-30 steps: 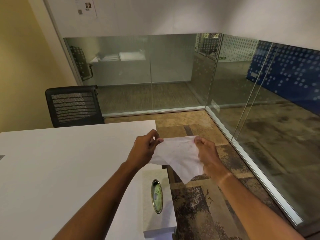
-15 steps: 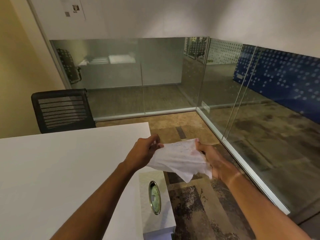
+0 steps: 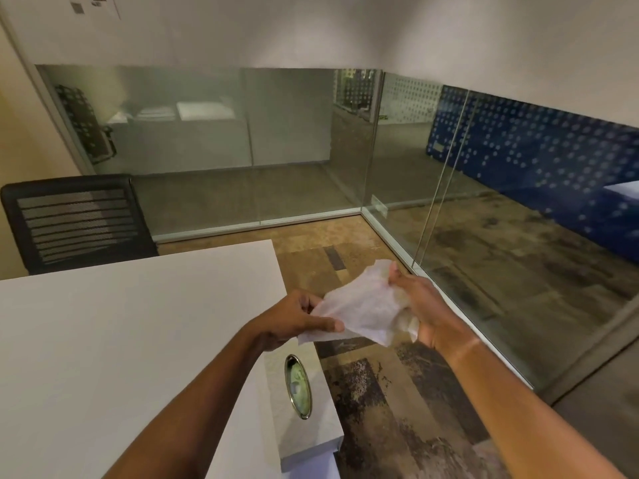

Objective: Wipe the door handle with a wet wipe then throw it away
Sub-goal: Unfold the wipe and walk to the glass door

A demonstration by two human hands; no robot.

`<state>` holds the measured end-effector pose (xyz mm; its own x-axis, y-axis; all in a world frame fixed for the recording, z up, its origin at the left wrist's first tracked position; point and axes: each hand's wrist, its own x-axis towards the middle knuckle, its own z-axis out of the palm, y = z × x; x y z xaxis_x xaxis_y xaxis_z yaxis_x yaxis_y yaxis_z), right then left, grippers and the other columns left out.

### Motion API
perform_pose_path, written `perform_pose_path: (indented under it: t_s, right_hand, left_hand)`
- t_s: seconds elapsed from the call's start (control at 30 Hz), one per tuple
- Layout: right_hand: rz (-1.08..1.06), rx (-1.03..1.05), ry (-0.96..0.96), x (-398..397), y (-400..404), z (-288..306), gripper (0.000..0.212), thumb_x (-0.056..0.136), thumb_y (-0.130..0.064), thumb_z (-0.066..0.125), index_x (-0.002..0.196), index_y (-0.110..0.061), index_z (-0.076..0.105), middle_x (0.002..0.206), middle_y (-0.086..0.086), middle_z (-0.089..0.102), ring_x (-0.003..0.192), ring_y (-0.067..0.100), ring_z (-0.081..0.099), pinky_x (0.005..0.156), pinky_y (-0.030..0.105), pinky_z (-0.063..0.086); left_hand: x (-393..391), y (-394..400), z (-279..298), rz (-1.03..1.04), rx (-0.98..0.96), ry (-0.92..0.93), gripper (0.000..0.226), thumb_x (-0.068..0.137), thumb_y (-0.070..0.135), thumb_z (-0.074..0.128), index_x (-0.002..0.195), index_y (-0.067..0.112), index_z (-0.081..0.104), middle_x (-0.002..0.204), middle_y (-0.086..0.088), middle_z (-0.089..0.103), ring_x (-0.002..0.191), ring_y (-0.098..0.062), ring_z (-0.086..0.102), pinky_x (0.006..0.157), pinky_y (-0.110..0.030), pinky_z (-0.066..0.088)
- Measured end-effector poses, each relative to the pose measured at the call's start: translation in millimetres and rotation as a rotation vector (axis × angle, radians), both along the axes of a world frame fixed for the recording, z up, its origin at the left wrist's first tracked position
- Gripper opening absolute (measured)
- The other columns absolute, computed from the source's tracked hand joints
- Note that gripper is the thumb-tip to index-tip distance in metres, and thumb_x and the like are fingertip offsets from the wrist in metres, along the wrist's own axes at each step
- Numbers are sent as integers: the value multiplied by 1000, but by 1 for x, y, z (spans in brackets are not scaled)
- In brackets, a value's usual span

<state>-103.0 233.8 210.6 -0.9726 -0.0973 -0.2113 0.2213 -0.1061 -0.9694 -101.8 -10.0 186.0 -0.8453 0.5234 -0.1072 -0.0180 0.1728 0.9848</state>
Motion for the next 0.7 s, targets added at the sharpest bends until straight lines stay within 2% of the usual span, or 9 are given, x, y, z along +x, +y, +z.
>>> perform_pose_path:
  t_s: [0.1,0.2,0.33,0.4,0.43,0.5,0.53,0.63,0.7]
  right_hand:
    - [-100,-47,1,3,-3,-2,31,98,-33,55,106,-9,73,96,12,78,83,27,76,59,33,60]
    - [-176,-13,6,5,-10,-7,27,93,-39,59,85,-22,79,97,12,76,85,34,74,62,43,61]
    - [-208,54,88,10,-21,-18,28,90,-43,57,84,-25,77,106,18,70,96,40,67,81,61,57]
    - [-211,95,156,14,-23,-21,29,92,-45,53,91,-24,73,102,15,70,94,36,67,78,53,60]
    - [-219,117,187,16,-22,-23,32,91,-48,51,92,-24,72,92,10,70,83,27,68,67,41,61]
    - [-246,163,216,19,-21,-24,34,86,-54,49,90,-26,69,62,-1,57,48,8,54,39,22,45]
    - [-269,169,216,20,-18,-25,34,87,-53,48,88,-24,66,55,-2,50,38,5,46,33,18,38]
    - [-403,163,232,20,-6,-29,38,98,-46,47,84,-16,66,59,2,50,42,7,49,35,18,37]
    - [-494,166,250,21,6,-30,45,99,-47,45,84,-10,65,62,3,48,47,11,48,37,19,37]
  left_hand:
    - [1,2,-8,97,127,-15,8,85,7,72,87,12,78,75,1,73,65,-10,63,61,-22,49]
    - [3,8,-9,297,352,-30,30,86,12,69,113,0,68,105,-11,73,96,-24,69,87,-34,55]
    - [-1,25,-9,616,472,-79,27,95,16,59,115,-3,61,102,-12,70,101,-28,65,79,-33,57]
    - [-2,36,-5,706,440,-49,21,99,19,54,108,2,63,97,-7,72,94,-23,68,71,-31,57]
    - [-2,42,-4,737,417,-19,18,100,21,53,102,7,64,94,-6,72,90,-21,68,69,-30,57]
    - [-2,52,-2,781,376,23,17,101,26,52,99,11,61,99,-9,70,91,-21,67,70,-32,58]
    - [-1,58,-1,784,343,42,19,101,29,52,104,12,59,105,-10,67,95,-21,66,74,-33,59]
    - [0,71,-2,780,175,175,21,100,37,51,112,20,53,110,2,62,108,-20,61,85,-35,55]
    - [0,76,0,769,55,271,22,99,39,50,115,25,51,111,10,59,108,-16,58,81,-26,48]
